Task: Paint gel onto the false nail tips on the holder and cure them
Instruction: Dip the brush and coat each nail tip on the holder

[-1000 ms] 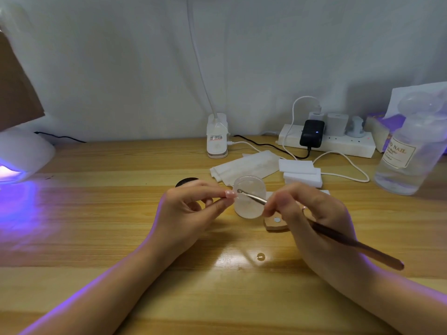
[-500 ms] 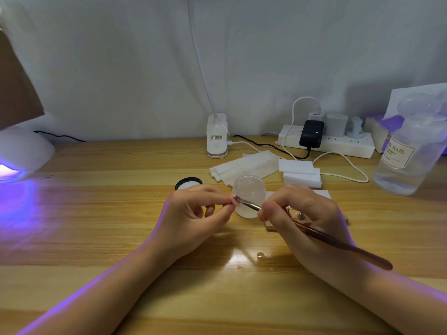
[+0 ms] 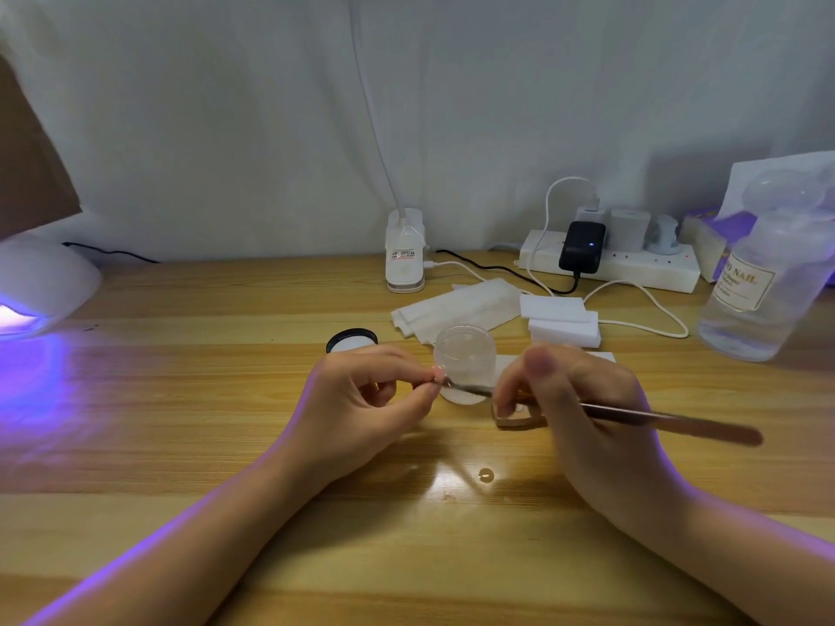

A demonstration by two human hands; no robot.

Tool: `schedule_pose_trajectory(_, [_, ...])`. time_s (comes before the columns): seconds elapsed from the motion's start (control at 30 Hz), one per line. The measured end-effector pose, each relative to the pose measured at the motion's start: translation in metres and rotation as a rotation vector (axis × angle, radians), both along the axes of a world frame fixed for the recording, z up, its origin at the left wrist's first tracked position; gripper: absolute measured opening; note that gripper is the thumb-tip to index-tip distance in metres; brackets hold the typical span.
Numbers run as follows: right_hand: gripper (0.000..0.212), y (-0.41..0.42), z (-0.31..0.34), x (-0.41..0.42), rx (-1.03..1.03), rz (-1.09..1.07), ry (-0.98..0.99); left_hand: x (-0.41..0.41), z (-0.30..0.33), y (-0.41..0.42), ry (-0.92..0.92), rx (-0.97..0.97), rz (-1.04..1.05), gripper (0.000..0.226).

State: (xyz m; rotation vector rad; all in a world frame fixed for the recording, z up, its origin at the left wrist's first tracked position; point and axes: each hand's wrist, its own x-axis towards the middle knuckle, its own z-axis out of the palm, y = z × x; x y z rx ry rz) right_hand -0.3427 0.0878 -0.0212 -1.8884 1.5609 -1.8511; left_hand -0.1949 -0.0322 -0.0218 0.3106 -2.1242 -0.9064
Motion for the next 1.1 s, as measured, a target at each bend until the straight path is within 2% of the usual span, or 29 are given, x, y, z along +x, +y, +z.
schedule_pose_trajectory(0.1, [0.054,0.002,-0.0014,-0.0012,-0.007,-0.004,-0.095,0.0001,0.0003,-0.0001,-0.009,-0.017,0.009,0.016])
schedule_pose_trajectory(0.33, [0.041,-0.002,0.0019,0.0019,-0.024,-0.032,0.115,-0.0003,0.0008,0.0001,-0.013,-0.028,-0.005,0.013])
schedule_pose_trajectory(0.4, [0.047,-0.0004,-0.0011,0.0005,-0.027,-0.02,0.059,0.0,-0.0001,-0.0005,-0.011,-0.014,-0.005,0.014])
schedule_pose_trajectory(0.5, [0.046,0.0021,-0.0031,-0.0019,-0.002,-0.024,-0.068,0.0007,-0.0015,-0.0009,-0.001,-0.013,-0.015,0.012])
schedule_pose_trajectory(0.7, [0.045,-0.0017,0.0006,0.0008,-0.049,-0.031,0.082,0.0008,-0.0014,-0.0018,-0.012,-0.022,-0.009,0.014])
schedule_pose_trajectory(0.93, [0.049,0.0005,-0.0049,-0.0045,-0.039,-0.039,-0.065,0.0003,-0.0008,-0.0008,-0.015,-0.022,0.019,0.013])
schedule_pose_trajectory(1.1, [0.049,-0.0005,-0.0006,-0.0007,-0.062,-0.036,0.018,-0.0009,0.0005,-0.0015,-0.01,-0.046,-0.004,0.013])
